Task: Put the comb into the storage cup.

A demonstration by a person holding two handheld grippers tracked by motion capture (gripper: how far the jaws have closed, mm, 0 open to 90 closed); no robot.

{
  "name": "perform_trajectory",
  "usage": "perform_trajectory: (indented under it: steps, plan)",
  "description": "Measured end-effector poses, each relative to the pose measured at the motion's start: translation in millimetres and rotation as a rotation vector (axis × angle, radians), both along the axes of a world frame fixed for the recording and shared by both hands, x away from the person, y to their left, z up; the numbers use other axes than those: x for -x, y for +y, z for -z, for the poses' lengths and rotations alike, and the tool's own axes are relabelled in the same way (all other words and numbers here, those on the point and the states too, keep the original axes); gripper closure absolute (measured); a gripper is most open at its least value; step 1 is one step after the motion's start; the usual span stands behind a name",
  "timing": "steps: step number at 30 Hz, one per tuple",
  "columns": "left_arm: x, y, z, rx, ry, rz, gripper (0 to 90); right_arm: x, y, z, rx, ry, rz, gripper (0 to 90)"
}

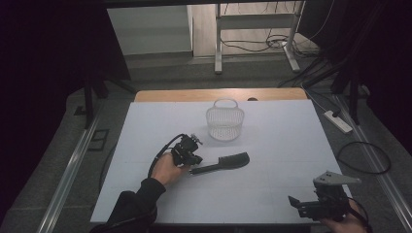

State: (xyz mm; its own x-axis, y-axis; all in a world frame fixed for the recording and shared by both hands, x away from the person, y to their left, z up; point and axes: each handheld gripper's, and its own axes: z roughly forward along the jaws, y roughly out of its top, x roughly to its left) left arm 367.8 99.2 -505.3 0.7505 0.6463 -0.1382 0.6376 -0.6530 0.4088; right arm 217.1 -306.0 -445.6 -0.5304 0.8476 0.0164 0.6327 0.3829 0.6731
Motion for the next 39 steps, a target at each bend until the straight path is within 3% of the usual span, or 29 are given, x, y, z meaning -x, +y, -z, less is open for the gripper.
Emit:
perform_trajectory:
  steps: [11,18,30,39]
  plan:
    - [-1.0,1.5,6.1,0.001,0.030,-0.012,89.1,0.1,0.0,-0.1,0.002,0.001,0.000,1.2]
    - [7.4,-4.8,5.5,-0.004,0.040,0.016,89.0,0.1,-0.1,-0.1,-0.001,-0.001,0.000,1.3]
    - [20.7,-9.0,4.1,0.005,0.075,0.024,89.1,0.3,0.0,-0.2,-0.001,-0.002,0.000,1.4]
    - [22.0,-8.5,3.8,0.004,0.084,0.013,89.1,0.2,0.0,-0.1,-0.001,-0.002,0.000,1.5]
